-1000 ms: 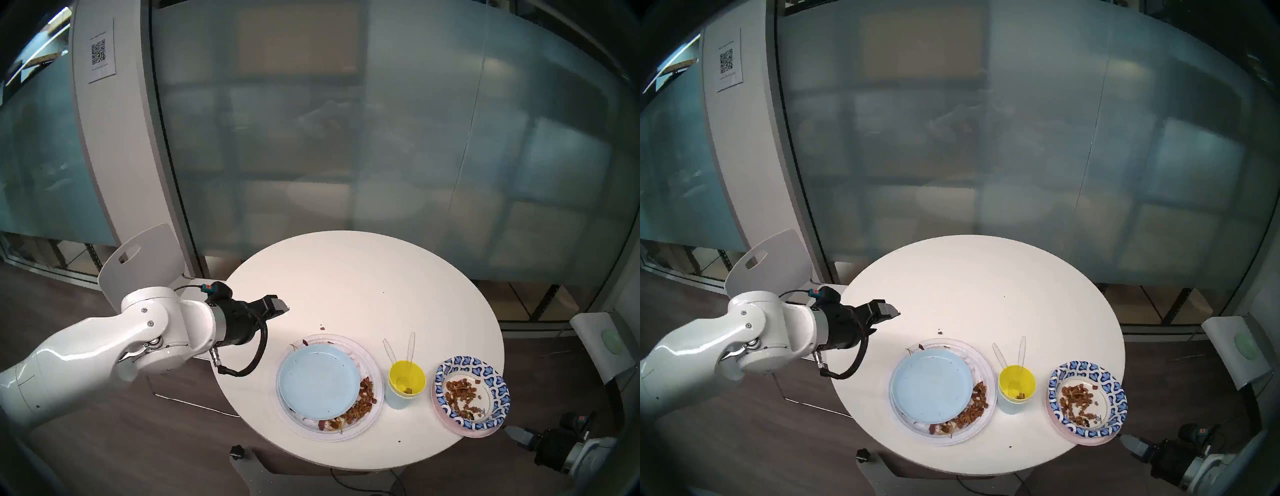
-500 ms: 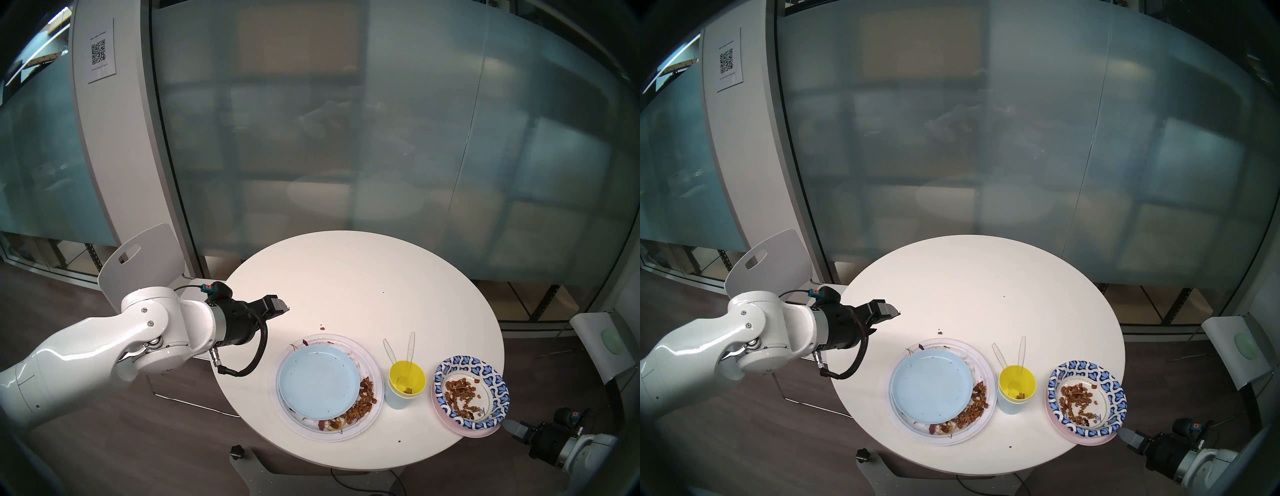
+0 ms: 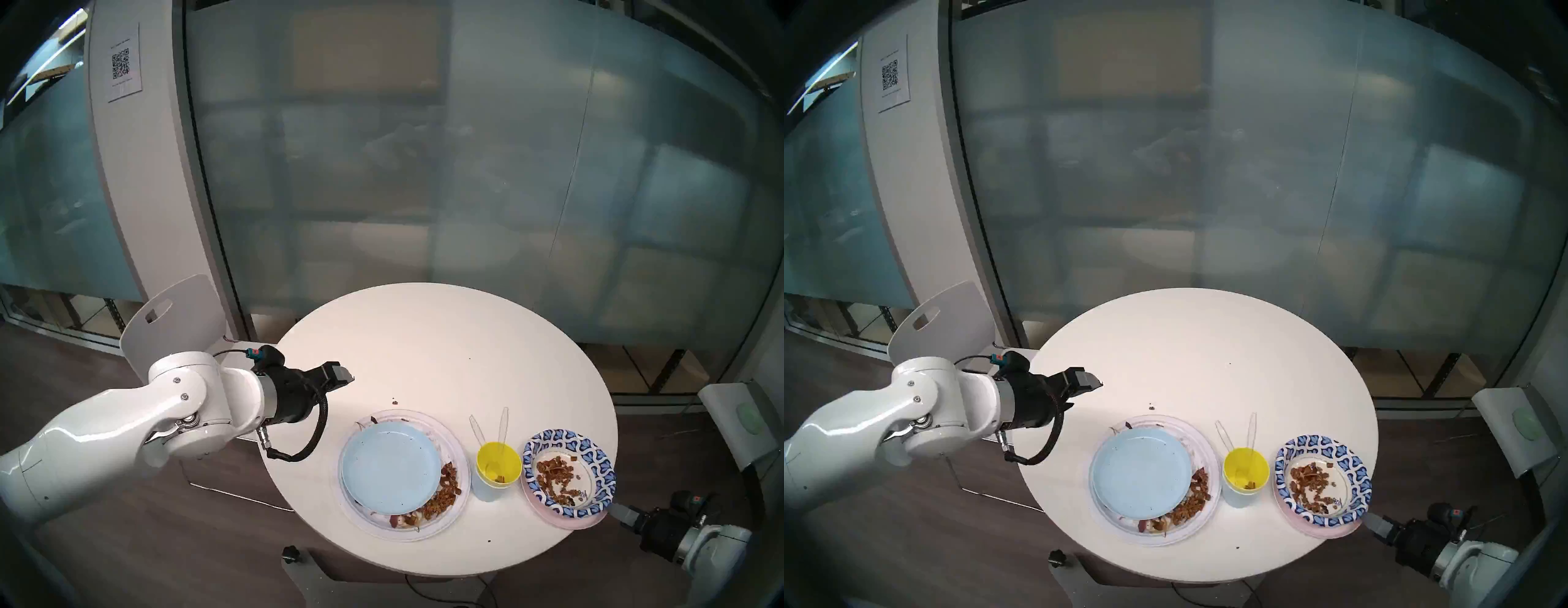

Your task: Stack the plates into one stack

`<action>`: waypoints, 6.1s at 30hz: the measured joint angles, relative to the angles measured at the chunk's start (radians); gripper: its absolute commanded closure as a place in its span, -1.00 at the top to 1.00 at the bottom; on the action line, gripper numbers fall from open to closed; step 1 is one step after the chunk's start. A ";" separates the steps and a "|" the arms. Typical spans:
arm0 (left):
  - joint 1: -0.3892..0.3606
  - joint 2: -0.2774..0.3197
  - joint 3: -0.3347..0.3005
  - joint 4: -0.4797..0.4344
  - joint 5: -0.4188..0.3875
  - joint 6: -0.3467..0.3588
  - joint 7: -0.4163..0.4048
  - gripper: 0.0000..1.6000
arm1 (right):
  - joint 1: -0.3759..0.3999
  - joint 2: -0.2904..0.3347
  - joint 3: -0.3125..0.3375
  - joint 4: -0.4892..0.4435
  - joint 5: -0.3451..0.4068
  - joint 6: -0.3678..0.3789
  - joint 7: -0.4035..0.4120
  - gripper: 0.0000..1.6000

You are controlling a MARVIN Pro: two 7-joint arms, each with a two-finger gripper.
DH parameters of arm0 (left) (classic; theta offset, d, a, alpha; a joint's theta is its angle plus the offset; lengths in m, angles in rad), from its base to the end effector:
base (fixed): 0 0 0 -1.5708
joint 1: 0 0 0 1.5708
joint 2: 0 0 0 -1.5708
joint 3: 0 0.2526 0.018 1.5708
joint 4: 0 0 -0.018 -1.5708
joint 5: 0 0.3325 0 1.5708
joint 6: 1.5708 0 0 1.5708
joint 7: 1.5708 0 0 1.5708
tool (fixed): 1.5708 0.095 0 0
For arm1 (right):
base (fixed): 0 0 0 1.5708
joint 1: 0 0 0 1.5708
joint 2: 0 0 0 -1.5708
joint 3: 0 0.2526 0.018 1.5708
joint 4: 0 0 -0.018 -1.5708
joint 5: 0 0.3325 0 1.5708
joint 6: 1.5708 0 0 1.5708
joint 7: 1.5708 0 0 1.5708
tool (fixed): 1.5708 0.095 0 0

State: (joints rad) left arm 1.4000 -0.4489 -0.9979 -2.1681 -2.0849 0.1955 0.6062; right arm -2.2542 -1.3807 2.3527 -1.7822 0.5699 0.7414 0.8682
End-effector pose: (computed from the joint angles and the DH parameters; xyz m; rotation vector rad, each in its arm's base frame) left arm 0.3432 -0.0427 -0.1950 2.3268 0.4112 0.8116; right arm 0.1702 -0.2472 -0.3226 -2.3178 0.4506 -1.0924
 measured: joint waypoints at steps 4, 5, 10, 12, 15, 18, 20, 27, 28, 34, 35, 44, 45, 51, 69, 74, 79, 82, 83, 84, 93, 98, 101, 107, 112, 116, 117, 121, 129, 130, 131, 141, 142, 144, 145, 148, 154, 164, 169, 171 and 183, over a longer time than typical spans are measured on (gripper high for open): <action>0.000 0.000 0.000 0.000 0.000 0.000 0.000 1.00 | 0.009 0.002 0.000 0.001 0.000 -0.001 -0.002 0.49; 0.000 0.000 0.001 0.000 0.000 0.000 0.000 1.00 | 0.010 0.002 0.000 0.002 0.000 -0.001 -0.003 0.47; -0.001 0.001 0.001 0.000 0.000 -0.001 -0.001 1.00 | 0.023 0.003 -0.002 0.012 0.000 -0.002 -0.006 0.45; -0.001 0.001 0.001 0.000 0.000 -0.001 -0.001 1.00 | 0.027 0.005 -0.005 0.016 -0.001 -0.002 -0.007 0.45; -0.001 0.001 0.002 0.000 -0.001 -0.001 -0.001 1.00 | 0.032 0.006 -0.012 0.022 -0.001 -0.002 -0.008 0.42; -0.002 0.001 0.003 0.000 -0.001 -0.001 -0.001 1.00 | 0.039 0.009 -0.021 0.030 -0.003 -0.003 -0.009 0.40; -0.002 0.001 0.003 0.000 -0.001 -0.002 -0.001 1.00 | 0.041 0.010 -0.024 0.034 -0.003 -0.004 -0.010 0.39; -0.003 0.002 0.004 0.000 -0.001 -0.002 -0.001 1.00 | 0.050 0.012 -0.038 0.054 -0.005 -0.008 -0.013 0.40; -0.003 0.002 0.004 0.000 -0.001 -0.002 -0.001 1.00 | 0.052 0.012 -0.040 0.055 -0.005 -0.008 -0.014 0.38; -0.003 0.002 0.005 0.000 -0.001 -0.002 -0.001 1.00 | 0.061 0.013 -0.049 0.057 -0.005 -0.010 -0.019 0.40; -0.004 0.003 0.005 0.000 -0.001 -0.003 -0.001 1.00 | 0.063 0.013 -0.051 0.057 -0.005 -0.011 -0.019 0.38; -0.005 0.003 0.006 0.000 -0.002 -0.003 -0.002 1.00 | 0.075 0.021 -0.066 0.065 -0.009 -0.011 -0.028 -0.13; -0.005 0.003 0.006 0.000 -0.002 -0.003 -0.002 1.00 | 0.075 0.023 -0.066 0.067 -0.010 -0.010 -0.030 -0.16; -0.005 0.004 0.007 0.000 -0.002 -0.004 -0.002 1.00 | 0.075 0.033 -0.064 0.072 -0.015 -0.010 -0.032 -0.11; -0.007 0.005 0.009 0.000 -0.003 -0.005 -0.003 1.00 | 0.060 0.055 -0.036 0.062 -0.013 0.015 -0.009 -0.19; -0.008 0.005 0.010 0.000 -0.003 -0.005 -0.003 1.00 | 0.054 0.069 -0.031 0.063 -0.015 0.027 0.001 -0.22; -0.008 0.006 0.011 0.000 -0.003 -0.005 -0.003 1.00 | 0.053 0.078 -0.031 0.068 -0.016 0.032 0.007 -0.70; -0.009 0.006 0.011 0.000 -0.003 -0.006 -0.003 1.00 | 0.055 0.082 -0.032 0.072 -0.017 0.032 0.011 -1.00; -0.009 0.006 0.012 0.000 -0.003 -0.006 -0.003 1.00 | 0.057 0.083 -0.034 0.074 -0.017 0.030 0.012 -1.00; -0.009 0.006 0.012 0.000 -0.003 -0.006 -0.003 1.00 | 0.059 0.085 -0.036 0.077 -0.017 0.028 0.013 -1.00; -0.010 0.006 0.013 0.000 -0.004 -0.006 -0.004 1.00 | 0.074 0.099 -0.040 0.097 -0.017 0.020 0.022 -1.00; -0.010 0.007 0.013 0.000 -0.004 -0.007 -0.004 1.00 | 0.077 0.114 -0.035 0.094 -0.019 0.031 0.023 -1.00; -0.011 0.007 0.014 0.000 -0.004 -0.007 -0.004 1.00 | 0.079 0.130 -0.030 0.090 -0.022 0.047 0.024 -1.00; -0.012 0.007 0.015 0.000 -0.004 -0.008 -0.004 1.00 | 0.096 0.158 -0.006 0.094 -0.010 0.085 0.042 -1.00; -0.012 0.008 0.016 0.000 -0.005 -0.008 -0.004 1.00 | 0.113 0.174 0.005 0.113 0.005 0.109 0.058 -1.00; -0.012 0.008 0.016 0.000 -0.005 -0.008 -0.004 1.00 | 0.124 0.185 0.010 0.122 0.012 0.123 0.067 -1.00; -0.013 0.008 0.016 0.000 -0.005 -0.008 -0.004 1.00 | 0.131 0.193 0.011 0.123 0.014 0.130 0.071 -1.00; -0.013 0.008 0.017 0.000 -0.005 -0.009 -0.004 1.00 | 0.147 0.212 0.013 0.123 0.019 0.146 0.073 -1.00; -0.014 0.008 0.018 0.000 -0.005 -0.009 -0.004 1.00 | 0.162 0.241 0.018 0.099 0.033 0.174 0.048 -1.00; -0.014 0.008 0.018 0.000 -0.005 -0.009 -0.004 1.00 | 0.162 0.245 0.021 0.095 0.036 0.178 0.043 -1.00; -0.014 0.009 0.018 0.000 -0.005 -0.009 -0.004 1.00 | 0.162 0.247 0.024 0.090 0.040 0.181 0.040 -1.00; -0.015 0.009 0.019 0.000 -0.006 -0.010 -0.004 1.00 | 0.160 0.265 0.054 0.031 0.085 0.216 0.005 -1.00; -0.015 0.009 0.019 0.000 -0.006 -0.010 -0.005 1.00 | 0.160 0.266 0.057 0.024 0.094 0.219 0.002 -1.00; -0.016 0.009 0.020 0.000 -0.006 -0.010 -0.005 1.00 | 0.159 0.267 0.061 0.016 0.107 0.220 -0.002 -1.00; -0.016 0.009 0.020 0.000 -0.006 -0.010 -0.005 1.00 | 0.159 0.268 0.062 0.013 0.112 0.220 -0.002 -1.00; -0.016 0.009 0.020 0.000 -0.006 -0.010 -0.005 1.00 | 0.159 0.271 0.067 -0.004 0.135 0.221 -0.003 -1.00; -0.017 0.010 0.021 0.000 -0.007 -0.010 -0.005 1.00 | 0.161 0.274 0.069 -0.033 0.179 0.221 -0.003 -1.00; -0.018 0.010 0.022 0.000 -0.007 -0.011 -0.005 1.00 | 0.165 0.297 0.064 -0.099 0.245 0.221 -0.004 -1.00; -0.019 0.010 0.023 0.000 -0.007 -0.011 -0.005 1.00 | 0.165 0.325 0.038 -0.122 0.282 0.221 -0.004 -1.00; -0.019 0.010 0.023 0.000 -0.007 -0.011 -0.005 1.00 | 0.167 0.341 0.023 -0.126 0.295 0.221 -0.005 -1.00; -0.020 0.011 0.025 0.000 -0.008 -0.012 -0.005 1.00 | 0.244 0.473 -0.135 -0.123 0.360 0.221 -0.013 -1.00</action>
State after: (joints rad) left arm 1.3797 -0.4378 -0.9732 -2.1682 -2.0926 0.1835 0.6010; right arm -2.0106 -0.9077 2.2178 -1.9050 0.9296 0.9623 0.8553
